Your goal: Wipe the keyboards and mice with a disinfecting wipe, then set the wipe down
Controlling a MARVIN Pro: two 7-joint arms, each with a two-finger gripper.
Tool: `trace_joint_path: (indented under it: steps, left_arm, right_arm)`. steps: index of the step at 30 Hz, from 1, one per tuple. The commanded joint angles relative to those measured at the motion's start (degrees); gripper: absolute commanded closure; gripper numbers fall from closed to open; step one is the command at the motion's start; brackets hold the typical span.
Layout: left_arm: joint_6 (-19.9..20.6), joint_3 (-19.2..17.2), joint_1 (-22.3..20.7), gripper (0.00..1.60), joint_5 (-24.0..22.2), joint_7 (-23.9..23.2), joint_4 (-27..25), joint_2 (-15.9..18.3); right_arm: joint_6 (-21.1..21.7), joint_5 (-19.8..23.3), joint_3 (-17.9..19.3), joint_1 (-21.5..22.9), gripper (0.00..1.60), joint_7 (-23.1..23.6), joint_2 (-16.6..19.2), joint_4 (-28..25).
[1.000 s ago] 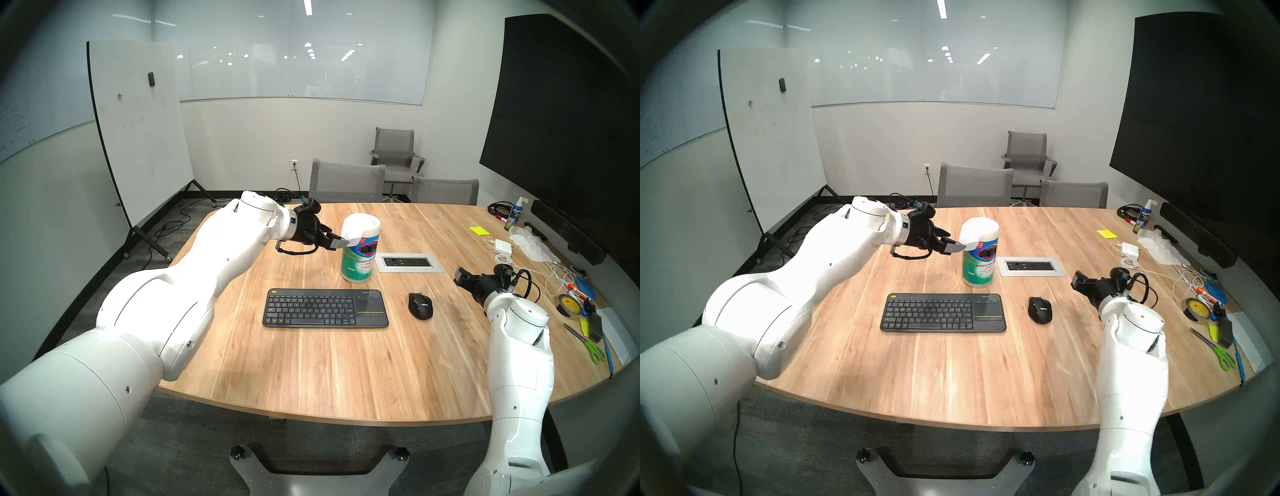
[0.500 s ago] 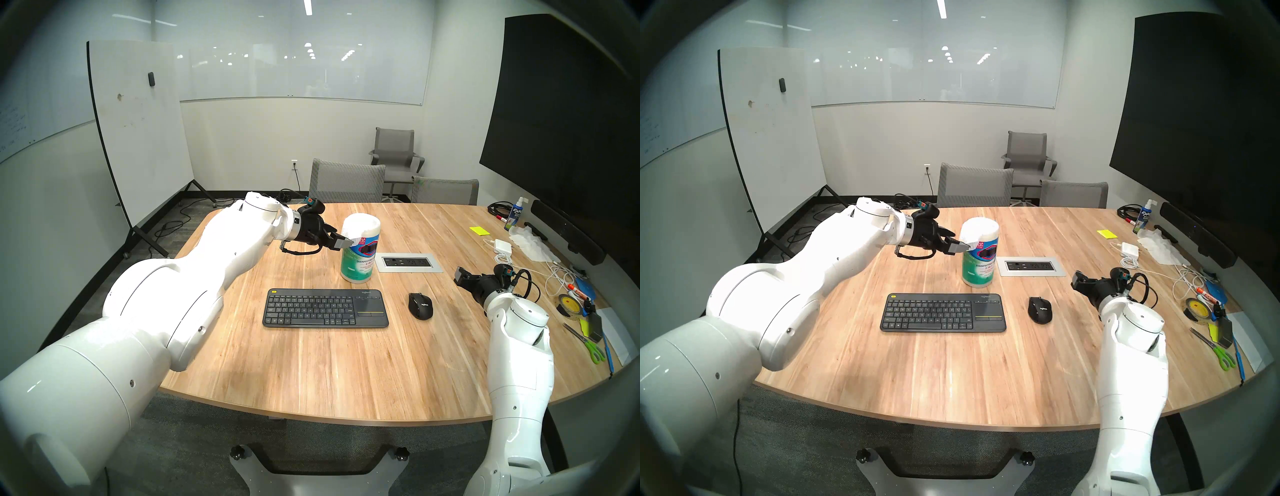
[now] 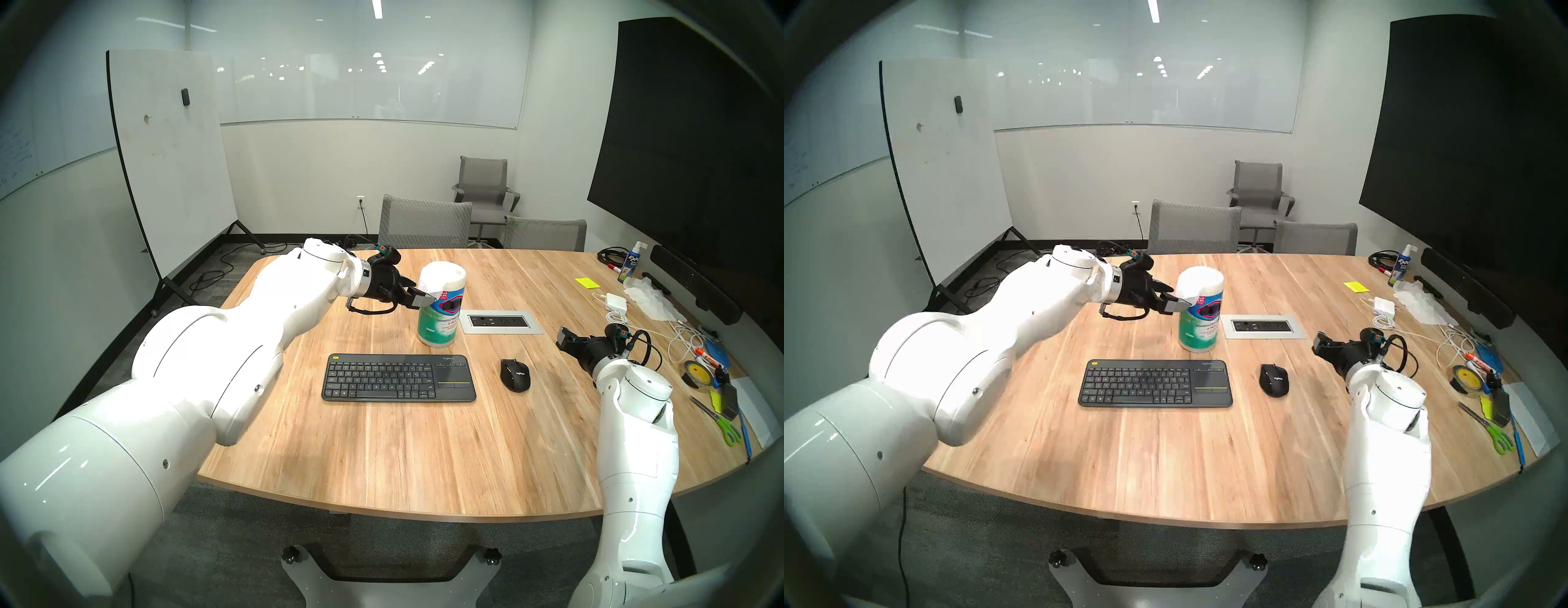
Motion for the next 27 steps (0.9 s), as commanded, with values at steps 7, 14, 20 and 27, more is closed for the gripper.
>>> trace_joint_path:
  steps: [7,14,20,27]
  left_arm:
    - [-2.79,-0.02,-3.80,0.03,0.12,0.02,3.21,-2.42]
    - [-3.47,-0.01,-4.27,0.56,0.16,-0.13,4.57,-2.81]
    - [-4.20,-0.03,-4.76,0.86,0.21,-0.33,5.75,-3.10]
    - [-4.66,-0.12,-4.89,1.35,0.13,-1.19,5.82,-3.01]
  right_arm:
    - [-0.17,0.04,-0.02,0.66,0.00,-0.12,0.08,-1.17]
    - [-0.17,0.03,-0.02,0.66,0.00,-0.13,0.08,-1.18]
    - [-0.17,0.03,-0.02,0.66,0.00,-0.13,0.08,-1.18]
    - [-0.16,0.03,-0.02,0.65,0.00,-0.14,0.07,-1.20]
